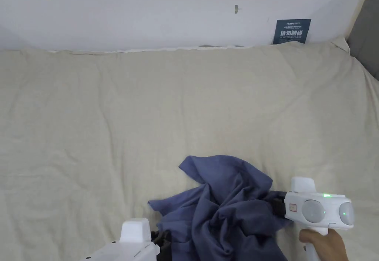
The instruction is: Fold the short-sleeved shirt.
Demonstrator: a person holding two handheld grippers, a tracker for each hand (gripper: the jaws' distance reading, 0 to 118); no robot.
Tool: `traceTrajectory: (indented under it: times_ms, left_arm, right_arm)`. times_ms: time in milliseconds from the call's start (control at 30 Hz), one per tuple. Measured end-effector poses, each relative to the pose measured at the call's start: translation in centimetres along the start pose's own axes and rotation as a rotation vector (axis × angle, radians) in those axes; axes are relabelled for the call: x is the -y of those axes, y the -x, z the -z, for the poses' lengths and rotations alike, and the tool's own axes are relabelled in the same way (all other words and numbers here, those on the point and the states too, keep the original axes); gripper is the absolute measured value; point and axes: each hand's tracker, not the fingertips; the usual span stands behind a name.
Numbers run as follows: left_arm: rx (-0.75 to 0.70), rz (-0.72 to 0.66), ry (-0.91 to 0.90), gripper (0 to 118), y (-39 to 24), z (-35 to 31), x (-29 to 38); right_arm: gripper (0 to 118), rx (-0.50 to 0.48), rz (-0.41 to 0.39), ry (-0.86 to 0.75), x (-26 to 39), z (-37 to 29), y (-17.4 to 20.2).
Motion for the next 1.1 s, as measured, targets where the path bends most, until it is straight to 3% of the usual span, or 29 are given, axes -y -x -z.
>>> traceTrajectory:
  times_ms: [33, 67, 133, 367, 633, 767, 1100]
  left_arm:
    - [0.003, -0.004, -0.001, 12, 0.1, -0.1, 0.0]
    - [0.005, -0.007, -0.003, 12, 0.3, -0.1, -0.1]
    - [0.007, -0.011, -0.008, 12, 0.4, -0.4, -0.4]
    - [0.015, -0.085, -0.143, 12, 2.1, -3.5, -5.1]
    - [-0.165, 0.051, -0.387, 12, 5.8, -9.1, -19.3]
    - [-0.292, 0.134, -0.463, 12, 6.7, -10.9, -26.9]
    - [-0.399, 0.104, -0.595, 12, 7.4, -13.5, -41.3]
  right_arm:
    - [9, 0.004, -0.017, -0.023, 0.4, -0.7, 0.3]
    - [4, 0.039, -0.059, -0.055, 0.6, -1.4, 0.6]
    - [4, 0.053, -0.102, -0.071, 0.5, -3.0, 0.8]
    - [3, 0.029, -0.113, -0.307, -3.1, -13.2, -0.5]
    - [3, 0.042, -0.147, -0.612, -12.3, -23.0, -2.7]
    - [3, 0.05, -0.135, -0.718, -17.3, -25.5, -2.7]
    - [3, 0.065, -0.118, -0.853, -27.2, -26.4, -1.0]
